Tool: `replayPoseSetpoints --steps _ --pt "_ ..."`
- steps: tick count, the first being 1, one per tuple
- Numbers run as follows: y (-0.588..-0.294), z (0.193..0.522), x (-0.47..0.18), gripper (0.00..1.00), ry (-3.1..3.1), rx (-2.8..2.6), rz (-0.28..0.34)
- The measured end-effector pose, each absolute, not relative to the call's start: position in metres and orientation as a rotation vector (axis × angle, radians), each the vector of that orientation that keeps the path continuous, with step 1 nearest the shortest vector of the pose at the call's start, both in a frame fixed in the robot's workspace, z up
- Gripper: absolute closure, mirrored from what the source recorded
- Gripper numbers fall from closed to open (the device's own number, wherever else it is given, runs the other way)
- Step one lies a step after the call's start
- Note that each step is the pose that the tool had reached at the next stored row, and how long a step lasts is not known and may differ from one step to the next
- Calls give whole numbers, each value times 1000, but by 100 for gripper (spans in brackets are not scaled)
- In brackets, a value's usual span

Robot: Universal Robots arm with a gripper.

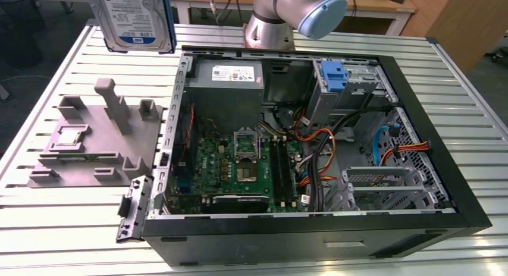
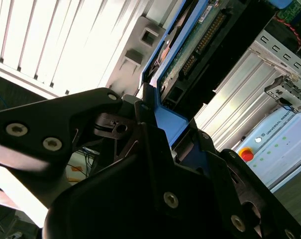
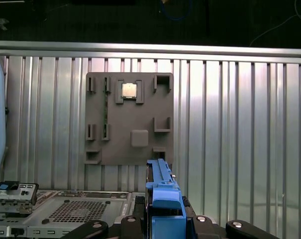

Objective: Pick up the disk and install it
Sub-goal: 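Pick up the disk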

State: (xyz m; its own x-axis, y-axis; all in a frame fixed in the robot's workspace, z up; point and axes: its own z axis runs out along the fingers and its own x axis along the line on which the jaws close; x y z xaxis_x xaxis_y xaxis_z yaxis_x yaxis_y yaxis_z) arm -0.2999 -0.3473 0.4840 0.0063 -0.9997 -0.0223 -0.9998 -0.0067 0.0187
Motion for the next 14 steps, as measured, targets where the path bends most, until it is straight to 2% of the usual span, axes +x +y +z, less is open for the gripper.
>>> replayPoseSetpoints --steps 14 --pt "-347 484 -289 64 2212 -2227 46"
